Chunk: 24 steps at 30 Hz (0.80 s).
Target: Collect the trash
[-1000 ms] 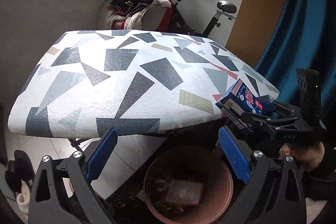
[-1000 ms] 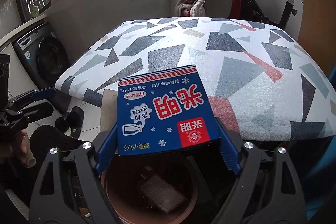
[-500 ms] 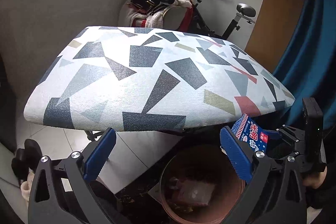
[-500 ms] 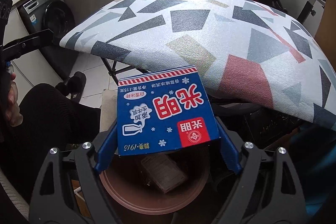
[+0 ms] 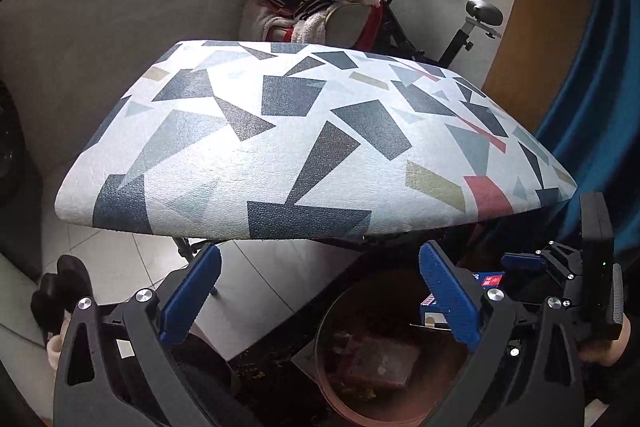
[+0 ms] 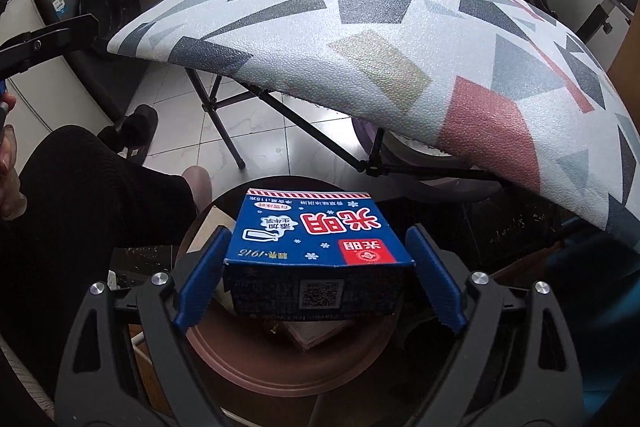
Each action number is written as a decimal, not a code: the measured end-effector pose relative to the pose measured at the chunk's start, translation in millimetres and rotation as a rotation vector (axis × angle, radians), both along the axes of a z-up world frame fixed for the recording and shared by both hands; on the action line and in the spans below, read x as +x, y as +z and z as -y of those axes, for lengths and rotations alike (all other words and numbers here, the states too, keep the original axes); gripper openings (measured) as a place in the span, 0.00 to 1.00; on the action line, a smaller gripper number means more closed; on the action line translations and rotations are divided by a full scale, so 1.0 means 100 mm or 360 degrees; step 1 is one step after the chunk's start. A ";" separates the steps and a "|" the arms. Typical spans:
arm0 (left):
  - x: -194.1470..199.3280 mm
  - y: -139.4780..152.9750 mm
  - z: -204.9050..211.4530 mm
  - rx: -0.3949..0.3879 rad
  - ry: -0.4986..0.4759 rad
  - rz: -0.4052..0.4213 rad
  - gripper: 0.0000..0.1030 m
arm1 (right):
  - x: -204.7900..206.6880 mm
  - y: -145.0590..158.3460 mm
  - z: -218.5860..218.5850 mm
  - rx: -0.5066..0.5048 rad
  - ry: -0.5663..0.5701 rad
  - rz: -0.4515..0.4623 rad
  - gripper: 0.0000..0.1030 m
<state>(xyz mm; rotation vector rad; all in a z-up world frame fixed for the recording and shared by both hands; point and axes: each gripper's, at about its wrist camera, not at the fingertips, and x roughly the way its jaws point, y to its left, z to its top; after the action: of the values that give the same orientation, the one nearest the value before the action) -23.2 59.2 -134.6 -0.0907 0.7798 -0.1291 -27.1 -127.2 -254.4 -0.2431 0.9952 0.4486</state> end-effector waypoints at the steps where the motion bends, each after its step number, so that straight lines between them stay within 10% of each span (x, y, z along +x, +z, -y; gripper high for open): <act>1: 0.00 0.00 0.00 -0.0003 0.0005 0.0000 0.94 | 0.00 0.00 0.01 0.0003 -0.0006 0.0001 0.93; 10: 0.06 0.12 0.01 0.0048 0.0033 0.0039 0.94 | 0.15 0.18 0.17 0.0040 -0.0157 0.0060 0.94; 24: 0.31 0.90 0.03 0.0111 0.0095 0.0265 0.94 | 0.42 1.44 0.56 0.0088 -0.0339 0.0496 0.94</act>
<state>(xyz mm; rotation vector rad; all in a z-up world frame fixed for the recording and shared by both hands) 8.2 55.9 -44.7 -0.0367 0.6142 -0.0520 15.2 -182.8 -110.8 -0.1495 0.6931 0.2343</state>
